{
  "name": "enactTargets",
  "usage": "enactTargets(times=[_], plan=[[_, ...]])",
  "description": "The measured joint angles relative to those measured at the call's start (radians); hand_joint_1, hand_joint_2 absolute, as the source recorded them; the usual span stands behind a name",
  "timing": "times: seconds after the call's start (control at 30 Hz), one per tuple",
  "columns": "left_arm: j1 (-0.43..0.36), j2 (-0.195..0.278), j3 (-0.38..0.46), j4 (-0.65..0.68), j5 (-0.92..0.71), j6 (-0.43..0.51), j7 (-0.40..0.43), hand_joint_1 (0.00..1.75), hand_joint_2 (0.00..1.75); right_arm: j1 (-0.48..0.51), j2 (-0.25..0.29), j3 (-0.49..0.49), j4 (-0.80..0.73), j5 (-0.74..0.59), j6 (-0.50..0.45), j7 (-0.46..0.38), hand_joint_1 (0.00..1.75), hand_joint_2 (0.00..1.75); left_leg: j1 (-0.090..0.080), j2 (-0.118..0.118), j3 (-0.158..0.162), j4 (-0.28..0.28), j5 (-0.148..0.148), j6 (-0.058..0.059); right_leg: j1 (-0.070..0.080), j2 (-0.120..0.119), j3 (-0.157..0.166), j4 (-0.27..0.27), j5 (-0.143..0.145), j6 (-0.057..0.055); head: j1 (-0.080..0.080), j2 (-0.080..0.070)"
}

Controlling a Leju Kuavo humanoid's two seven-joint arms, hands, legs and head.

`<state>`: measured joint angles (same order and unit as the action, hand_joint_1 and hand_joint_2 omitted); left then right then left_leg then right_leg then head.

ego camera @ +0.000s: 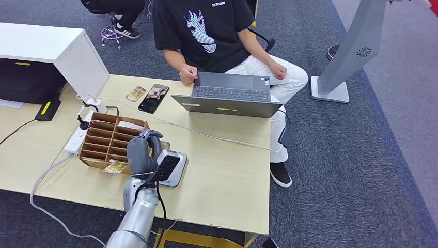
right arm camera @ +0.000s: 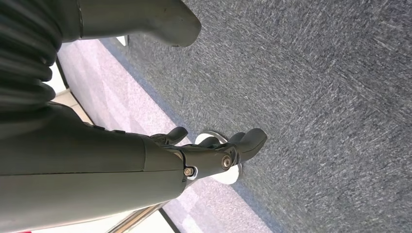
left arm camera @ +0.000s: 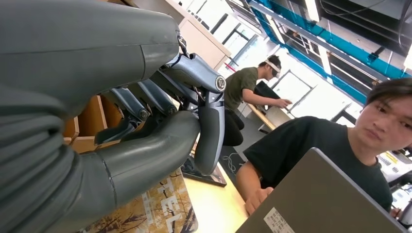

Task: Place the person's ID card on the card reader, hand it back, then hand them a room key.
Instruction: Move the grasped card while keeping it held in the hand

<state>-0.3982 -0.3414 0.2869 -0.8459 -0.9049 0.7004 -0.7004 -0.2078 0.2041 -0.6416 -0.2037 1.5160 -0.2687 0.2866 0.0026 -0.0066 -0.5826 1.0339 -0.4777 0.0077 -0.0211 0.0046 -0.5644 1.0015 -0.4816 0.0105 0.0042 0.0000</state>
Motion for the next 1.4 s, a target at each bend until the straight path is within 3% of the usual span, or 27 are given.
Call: enactTargets(times=[0.43,0.97,1.4], plan=[[-0.002,-0.003,0.063,0.068,-0.084,0.000,0.000,1.75,1.75,0.000,0.000,0.000,0.000,-0.018,0.000,-0.003,0.00,1.75,0.000,0.000,0.000,0.000,0.000,0.000,0.000,0.000,0.000,0.000,0.000,0.000,0.000,0.000],[-0.002,-0.008,0.287,0.157,-0.252,0.001,0.000,1.75,1.75,0.001,-0.002,0.000,0.000,-0.032,-0.004,-0.004,0.00,1.75,0.000,0.000,0.000,0.000,0.000,0.000,0.000,0.000,0.000,0.000,0.000,0.000,0.000,0.000],[-0.002,-0.012,0.313,0.174,-0.223,0.001,0.000,1.75,1.75,0.000,-0.004,0.000,-0.003,-0.034,-0.006,-0.004,0.00,1.75,0.000,0.000,0.000,0.000,0.000,0.000,0.000,0.000,0.000,0.000,0.000,0.000,0.000,0.000]])
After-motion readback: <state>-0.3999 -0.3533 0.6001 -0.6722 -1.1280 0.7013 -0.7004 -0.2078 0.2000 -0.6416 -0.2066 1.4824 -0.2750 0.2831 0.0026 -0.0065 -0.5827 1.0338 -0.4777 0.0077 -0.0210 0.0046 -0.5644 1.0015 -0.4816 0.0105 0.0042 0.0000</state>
